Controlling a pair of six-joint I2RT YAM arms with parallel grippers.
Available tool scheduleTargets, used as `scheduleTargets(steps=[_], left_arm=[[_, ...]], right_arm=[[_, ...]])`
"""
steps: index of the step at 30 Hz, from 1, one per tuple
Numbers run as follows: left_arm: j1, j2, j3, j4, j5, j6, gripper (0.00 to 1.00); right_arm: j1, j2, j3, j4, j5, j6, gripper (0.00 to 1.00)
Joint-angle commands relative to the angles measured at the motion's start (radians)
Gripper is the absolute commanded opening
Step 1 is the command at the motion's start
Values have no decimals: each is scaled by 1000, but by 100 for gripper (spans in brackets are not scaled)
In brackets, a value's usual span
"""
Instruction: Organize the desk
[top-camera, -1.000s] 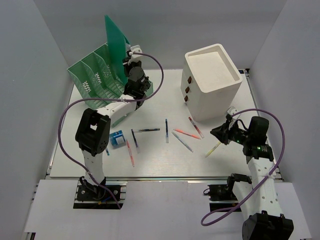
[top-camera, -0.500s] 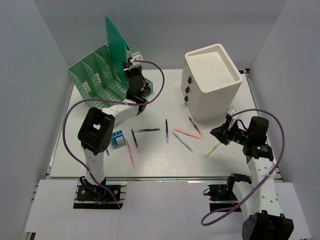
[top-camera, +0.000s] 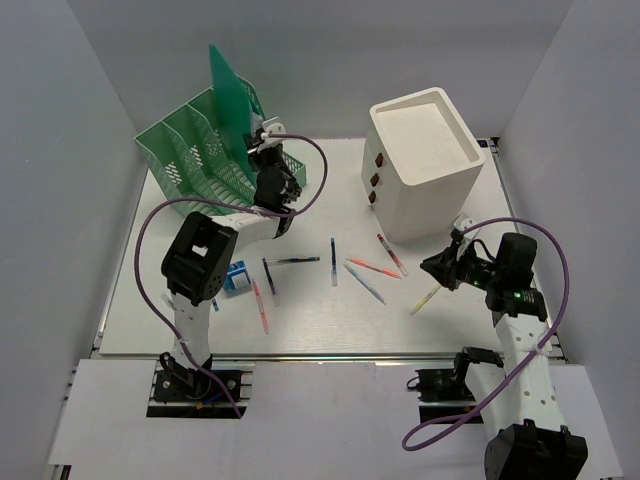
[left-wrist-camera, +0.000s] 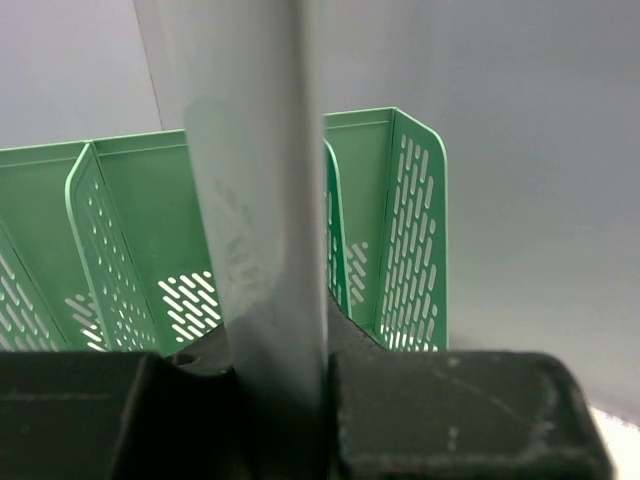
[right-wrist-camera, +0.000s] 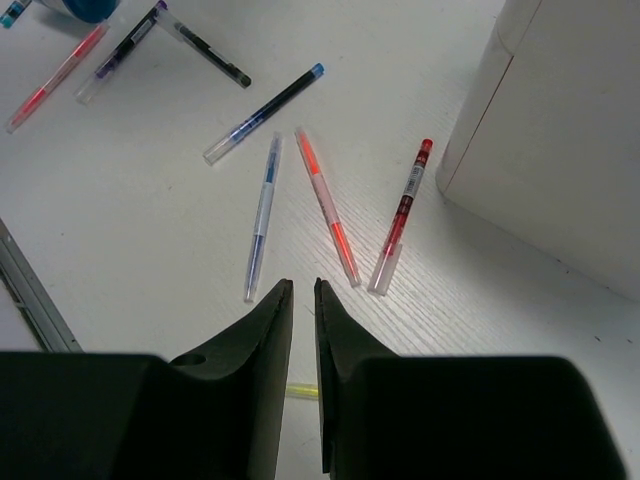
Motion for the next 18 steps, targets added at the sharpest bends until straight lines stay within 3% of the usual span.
scheduleTargets(steps=[1, 18], left_arm=[[-5, -2, -18, 108, 11, 25, 0], [-5, 26, -66, 150, -32, 10, 0]], right_arm=[[0, 4, 13, -4, -25, -9, 20], [0, 4, 10, -1, -22, -6, 20]])
